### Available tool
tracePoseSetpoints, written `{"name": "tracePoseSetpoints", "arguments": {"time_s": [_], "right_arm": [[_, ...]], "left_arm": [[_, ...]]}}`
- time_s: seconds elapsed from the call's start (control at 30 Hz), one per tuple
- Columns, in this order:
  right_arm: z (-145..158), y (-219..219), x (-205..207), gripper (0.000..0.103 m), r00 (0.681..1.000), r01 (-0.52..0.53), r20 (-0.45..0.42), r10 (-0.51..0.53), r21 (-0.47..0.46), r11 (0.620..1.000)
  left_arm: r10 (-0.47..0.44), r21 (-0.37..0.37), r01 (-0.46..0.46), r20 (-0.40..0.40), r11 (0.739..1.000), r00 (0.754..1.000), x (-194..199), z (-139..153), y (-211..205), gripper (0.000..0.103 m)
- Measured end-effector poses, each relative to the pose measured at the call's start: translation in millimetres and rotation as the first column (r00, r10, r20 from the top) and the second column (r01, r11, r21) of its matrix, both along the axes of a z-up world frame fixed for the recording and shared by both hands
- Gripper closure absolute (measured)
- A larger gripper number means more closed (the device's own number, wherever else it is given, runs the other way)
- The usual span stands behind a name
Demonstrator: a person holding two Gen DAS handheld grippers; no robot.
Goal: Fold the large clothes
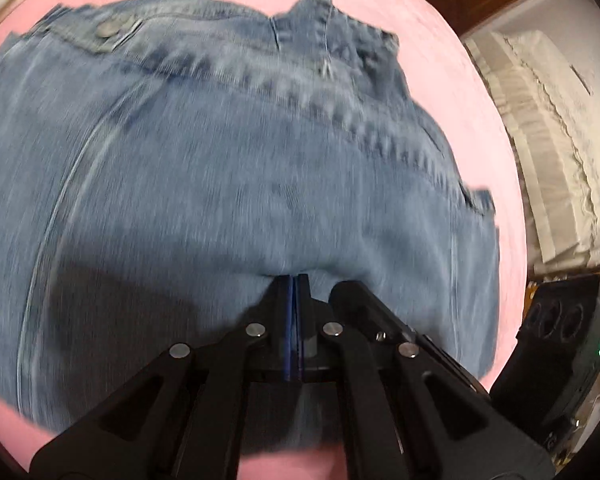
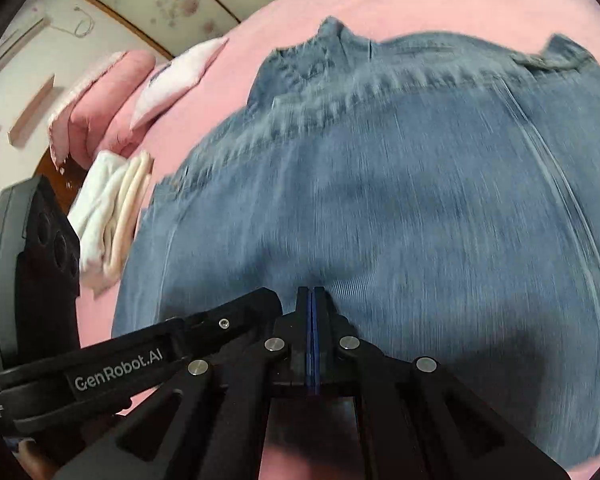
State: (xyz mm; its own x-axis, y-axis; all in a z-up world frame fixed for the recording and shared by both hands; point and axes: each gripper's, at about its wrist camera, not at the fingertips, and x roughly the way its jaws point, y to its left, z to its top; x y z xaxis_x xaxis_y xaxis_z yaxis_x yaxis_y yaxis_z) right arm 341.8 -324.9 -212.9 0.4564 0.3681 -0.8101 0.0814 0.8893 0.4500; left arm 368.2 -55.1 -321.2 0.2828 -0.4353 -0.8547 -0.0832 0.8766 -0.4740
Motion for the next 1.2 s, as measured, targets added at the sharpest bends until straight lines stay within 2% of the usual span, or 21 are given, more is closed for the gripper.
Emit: {"name": "tracePoseSetpoints", "arguments": {"time_s": [0.17,0.23,0.3,0.37,0.47,0.57,0.6,0.67,0.7,0.73,0.77,0.8,0.87,0.9,0.97,1.03,1.1,1.2], "right_arm": [[-7,-1,55,0.103,0.999,0.051,0.015,-0.050,-0.020,0.999],[-9,-2,73,0.103,0.998,0.057,0.016,-0.057,-0.046,0.997],[-11,-7,87,0.103,0.998,0.063,0.021,-0.062,-0.040,0.997],[-8,-13,98,0.103,0.998,0.056,0.021,-0.055,-0.040,0.998],[-6,-28,110,0.103,0.998,0.067,0.025,-0.066,-0.060,0.996],[-3,-68,102,0.103,0.989,0.148,0.021,-0.148,-0.049,0.988],[-1,-87,98,0.103,0.981,0.193,0.019,-0.192,-0.066,0.979],[3,-128,85,0.103,0.962,0.274,0.019,-0.273,-0.089,0.958],[3,-144,84,0.103,0.949,0.315,0.015,-0.316,-0.116,0.942],[7,-166,79,0.103,0.936,0.352,0.028,-0.352,-0.128,0.927],[10,-180,76,0.103,0.924,0.382,0.039,-0.380,-0.155,0.911],[14,-195,72,0.103,0.903,0.424,0.049,-0.426,-0.246,0.872],[19,-216,66,0.103,0.882,0.461,0.066,-0.467,-0.328,0.825],[19,-226,65,0.103,0.865,0.480,0.057,-0.498,-0.379,0.791],[19,-236,65,0.103,0.872,0.472,0.048,-0.487,-0.344,0.812],[20,-234,70,0.103,0.878,0.458,0.053,-0.476,-0.383,0.802],[23,-224,79,0.103,0.876,0.447,0.065,-0.477,-0.480,0.755],[39,-206,82,0.103,0.865,0.483,0.106,-0.490,-0.438,0.758]], "left_arm": [[0.033,0.016,-0.034,0.052,0.999,0.998,39,-3,1,0.102],[0.031,0.066,-0.035,0.071,0.997,0.997,56,-2,-2,0.102],[0.034,0.143,-0.052,0.126,0.988,0.991,71,2,-5,0.102],[0.045,0.178,-0.070,0.137,0.982,0.990,84,5,-5,0.102],[0.068,0.139,-0.085,0.116,0.987,0.991,92,6,9,0.102],[0.102,0.203,-0.127,0.129,0.971,0.986,90,16,34,0.102],[0.121,0.212,-0.147,0.128,0.966,0.984,90,19,45,0.102],[0.185,0.272,-0.215,0.133,0.938,0.974,93,24,75,0.102],[0.223,0.311,-0.255,0.137,0.916,0.965,96,25,94,0.102],[0.236,0.313,-0.267,0.132,0.911,0.963,97,23,106,0.099],[0.253,0.262,-0.274,0.112,0.925,0.961,99,19,122,0.099],[0.287,0.275,-0.304,0.103,0.912,0.953,100,15,137,0.102],[0.278,0.352,-0.308,0.135,0.884,0.951,102,17,148,0.102],[0.271,0.425,-0.312,0.155,0.850,0.950,103,18,152,0.102],[0.270,0.484,-0.314,0.161,0.817,0.949,105,17,160,0.102],[0.287,0.464,-0.325,0.153,0.824,0.946,109,11,168,0.102],[0.281,0.485,-0.316,0.145,0.816,0.949,113,10,166,0.102],[0.273,0.520,-0.307,0.143,0.797,0.951,110,19,158,0.102]]}}
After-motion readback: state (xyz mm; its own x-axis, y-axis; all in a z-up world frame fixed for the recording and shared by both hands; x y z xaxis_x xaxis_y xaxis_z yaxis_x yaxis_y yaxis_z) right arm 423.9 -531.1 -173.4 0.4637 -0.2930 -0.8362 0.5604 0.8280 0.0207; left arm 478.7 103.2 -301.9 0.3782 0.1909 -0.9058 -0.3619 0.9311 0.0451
